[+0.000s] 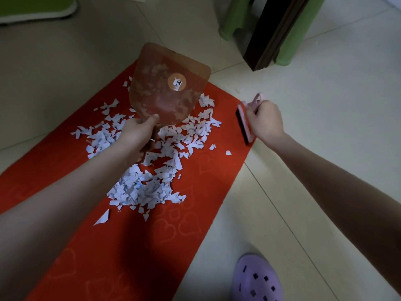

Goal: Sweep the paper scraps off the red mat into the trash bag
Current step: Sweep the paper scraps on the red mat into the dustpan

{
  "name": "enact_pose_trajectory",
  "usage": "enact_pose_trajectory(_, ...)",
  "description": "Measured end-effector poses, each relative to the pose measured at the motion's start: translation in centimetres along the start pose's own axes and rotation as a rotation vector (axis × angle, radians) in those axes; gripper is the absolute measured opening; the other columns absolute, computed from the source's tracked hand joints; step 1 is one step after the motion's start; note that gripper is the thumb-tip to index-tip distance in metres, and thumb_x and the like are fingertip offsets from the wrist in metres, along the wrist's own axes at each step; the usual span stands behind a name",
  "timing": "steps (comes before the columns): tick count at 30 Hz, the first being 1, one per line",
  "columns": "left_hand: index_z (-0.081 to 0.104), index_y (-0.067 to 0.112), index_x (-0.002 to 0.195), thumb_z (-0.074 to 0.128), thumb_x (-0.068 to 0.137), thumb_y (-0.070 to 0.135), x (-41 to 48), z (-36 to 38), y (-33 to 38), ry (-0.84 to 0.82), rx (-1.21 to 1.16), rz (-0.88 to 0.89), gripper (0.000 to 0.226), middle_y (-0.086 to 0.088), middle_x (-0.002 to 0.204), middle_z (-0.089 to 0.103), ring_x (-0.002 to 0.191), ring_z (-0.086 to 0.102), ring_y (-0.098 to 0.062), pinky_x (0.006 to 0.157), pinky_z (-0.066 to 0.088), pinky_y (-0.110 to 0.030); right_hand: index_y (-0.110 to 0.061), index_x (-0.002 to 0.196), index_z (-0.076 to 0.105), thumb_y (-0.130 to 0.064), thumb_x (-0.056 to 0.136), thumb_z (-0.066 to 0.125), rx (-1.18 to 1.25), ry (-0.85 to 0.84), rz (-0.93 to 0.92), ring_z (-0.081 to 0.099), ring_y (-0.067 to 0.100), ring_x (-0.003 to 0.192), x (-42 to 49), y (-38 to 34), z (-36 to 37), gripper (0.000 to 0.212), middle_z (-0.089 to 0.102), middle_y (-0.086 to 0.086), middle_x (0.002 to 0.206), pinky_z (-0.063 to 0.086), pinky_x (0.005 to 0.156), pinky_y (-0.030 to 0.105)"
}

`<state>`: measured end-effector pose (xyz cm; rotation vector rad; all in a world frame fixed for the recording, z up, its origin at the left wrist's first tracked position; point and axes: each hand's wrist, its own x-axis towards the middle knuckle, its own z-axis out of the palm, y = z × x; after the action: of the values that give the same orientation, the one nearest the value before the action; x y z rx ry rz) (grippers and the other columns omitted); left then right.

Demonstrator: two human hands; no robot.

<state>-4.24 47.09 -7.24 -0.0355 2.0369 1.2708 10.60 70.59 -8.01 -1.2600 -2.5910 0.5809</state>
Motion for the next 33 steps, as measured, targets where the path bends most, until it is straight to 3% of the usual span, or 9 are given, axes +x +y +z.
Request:
enact_pose_trajectory(4, 0.057, 0.011, 0.086, 0.051, 0.096, 0.04, -0.3, -0.4, 0.0, 0.006, -0.014, -0.01, 0.031, 0.0, 0.062, 0.053, 0.04, 0.041, -0.012, 0.036, 0.026, -0.008, -0.006, 0.072, 0.055, -0.043, 0.1, 0.036, -0.002, -0.075, -0.108, 0.047, 0.014, 0.044, -2.4, -1.8, 2.4, 0.05, 0.049, 0.003, 0.053, 0.041, 0.05, 0.027)
enact_pose_trajectory(7, 0.055, 0.01, 0.079, 0.051, 0.096, 0.038, -0.7, -0.6, 0.0, 0.005, -0.022, -0.007, 0.033, -0.002, 0.063, 0.052, 0.04, 0.04, -0.014, 0.033, 0.025, -0.01, -0.003, 0.087, 0.062, -0.036, 0.099, 0.043, 0.117, -0.154, -0.135, 0.046, 0.015, 0.044, -3.9, -3.6, 3.2, 0.04, 0.054, 0.005, 0.058, 0.036, 0.047, 0.028)
enact_pose_trajectory(12, 0.052, 0.011, 0.073, 0.049, 0.098, 0.036, -0.8, -1.2, -0.2, 0.005, -0.011, 0.023, 0.036, -0.004, 0.063, 0.052, 0.028, 0.038, -0.009, 0.03, 0.025, -0.009, -0.005, 0.082, 0.064, -0.033, 0.097, 0.047, 0.17, -0.064, -0.192, 0.048, 0.014, 0.046, -3.9, -4.0, 0.8, 0.037, 0.059, 0.007, 0.061, 0.033, 0.044, 0.019)
enact_pose_trajectory(18, 0.051, 0.011, 0.073, 0.048, 0.099, 0.035, -0.6, -1.4, -0.4, -0.002, -0.023, 0.017, 0.036, -0.005, 0.064, 0.053, 0.043, 0.041, -0.017, 0.03, 0.026, -0.009, -0.013, 0.057, 0.044, -0.038, 0.101, 0.041, 0.026, -0.043, -0.126, 0.041, 0.007, 0.038, -3.1, -3.2, 1.3, 0.05, 0.044, 0.0, 0.044, 0.028, 0.045, 0.013)
enact_pose_trajectory(22, 0.051, 0.011, 0.074, 0.048, 0.099, 0.035, -0.7, -1.4, -0.4, 0.009, -0.015, 0.014, 0.035, -0.004, 0.062, 0.052, 0.032, 0.041, -0.012, 0.03, 0.025, -0.009, -0.007, 0.085, 0.062, -0.033, 0.1, 0.042, 0.173, -0.167, -0.134, 0.047, 0.006, 0.04, -5.5, -4.6, 3.4, 0.036, 0.058, 0.004, 0.058, 0.033, 0.043, 0.013)
enact_pose_trajectory(25, 0.052, 0.01, 0.079, 0.048, 0.099, 0.034, -0.7, -1.6, -0.6, -0.005, -0.033, 0.004, 0.032, -0.004, 0.063, 0.051, 0.027, 0.04, -0.008, 0.03, 0.025, -0.009, -0.002, 0.095, 0.07, -0.022, 0.099, 0.048, 0.352, -0.107, -0.173, 0.051, 0.016, 0.047, -6.0, -5.9, 2.6, 0.03, 0.065, 0.013, 0.066, 0.034, 0.042, 0.017)
enact_pose_trajectory(28, 0.053, 0.007, 0.087, 0.048, 0.099, 0.033, -0.6, -1.9, -0.8, -0.007, -0.051, -0.003, 0.029, -0.005, 0.065, 0.051, 0.028, 0.041, -0.008, 0.029, 0.025, -0.01, 0.002, 0.091, 0.07, -0.021, 0.098, 0.048, 0.38, -0.036, -0.204, 0.059, 0.029, 0.056, -5.2, -6.1, 1.3, 0.033, 0.068, 0.019, 0.072, 0.045, 0.051, 0.034)
enact_pose_trajectory(31, 0.054, 0.006, 0.094, 0.048, 0.099, 0.034, -0.5, -2.2, -0.8, 0.002, -0.05, -0.012, 0.029, -0.005, 0.067, 0.052, 0.04, 0.044, -0.014, 0.031, 0.026, -0.009, 0.008, 0.087, 0.067, -0.026, 0.096, 0.049, 0.371, -0.087, -0.156, 0.061, 0.04, 0.062, -4.2, -5.4, 1.5, 0.039, 0.065, 0.027, 0.072, 0.047, 0.053, 0.042)
enact_pose_trajectory(33, 0.054, 0.007, 0.09, 0.048, 0.099, 0.033, -0.5, -2.1, -0.7, 0.008, -0.063, -0.008, 0.028, -0.005, 0.068, 0.052, 0.046, 0.042, -0.017, 0.029, 0.026, -0.009, 0.001, 0.091, 0.071, -0.026, 0.095, 0.05, 0.415, -0.108, -0.166, 0.063, 0.04, 0.066, -4.4, -5.3, 2.0, 0.034, 0.067, 0.023, 0.072, 0.05, 0.057, 0.044)
